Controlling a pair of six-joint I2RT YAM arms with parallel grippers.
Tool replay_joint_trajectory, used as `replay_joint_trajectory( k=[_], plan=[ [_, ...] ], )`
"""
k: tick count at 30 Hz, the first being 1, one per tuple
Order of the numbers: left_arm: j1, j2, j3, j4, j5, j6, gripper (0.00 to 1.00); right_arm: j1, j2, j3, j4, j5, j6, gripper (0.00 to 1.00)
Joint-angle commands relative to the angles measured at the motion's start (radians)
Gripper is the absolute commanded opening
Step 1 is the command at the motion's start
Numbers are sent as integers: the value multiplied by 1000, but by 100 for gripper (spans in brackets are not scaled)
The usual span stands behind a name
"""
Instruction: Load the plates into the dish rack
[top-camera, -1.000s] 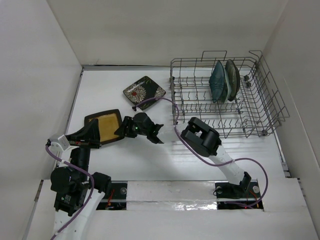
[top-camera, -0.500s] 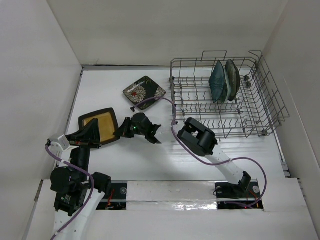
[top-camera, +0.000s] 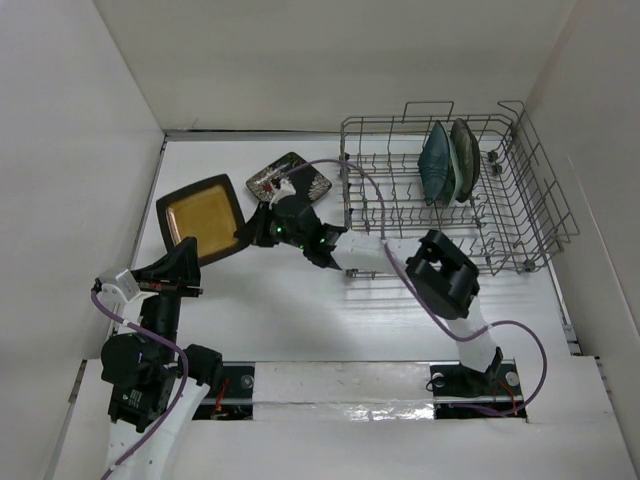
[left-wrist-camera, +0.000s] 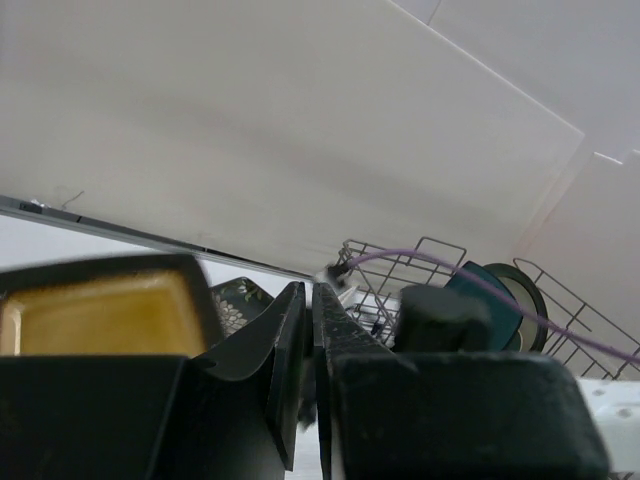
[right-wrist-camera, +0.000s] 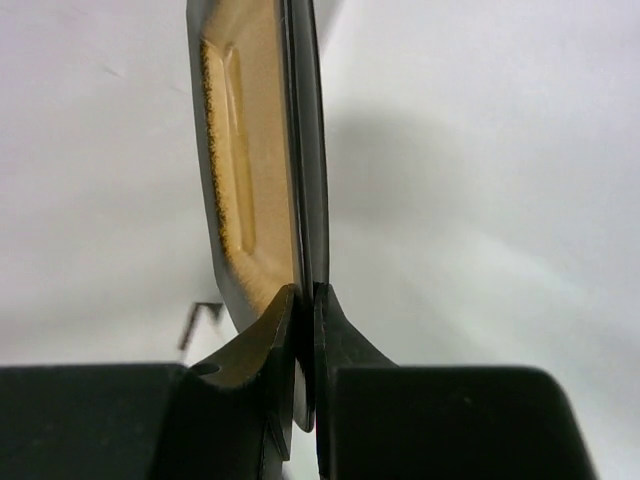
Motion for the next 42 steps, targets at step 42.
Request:
replay_joint_trajectory(
  k=[42],
  plan=[
    [-6, -102, 9, 42, 10, 0, 7, -664, -604, 211, -818, 683, -879, 0]
  ],
)
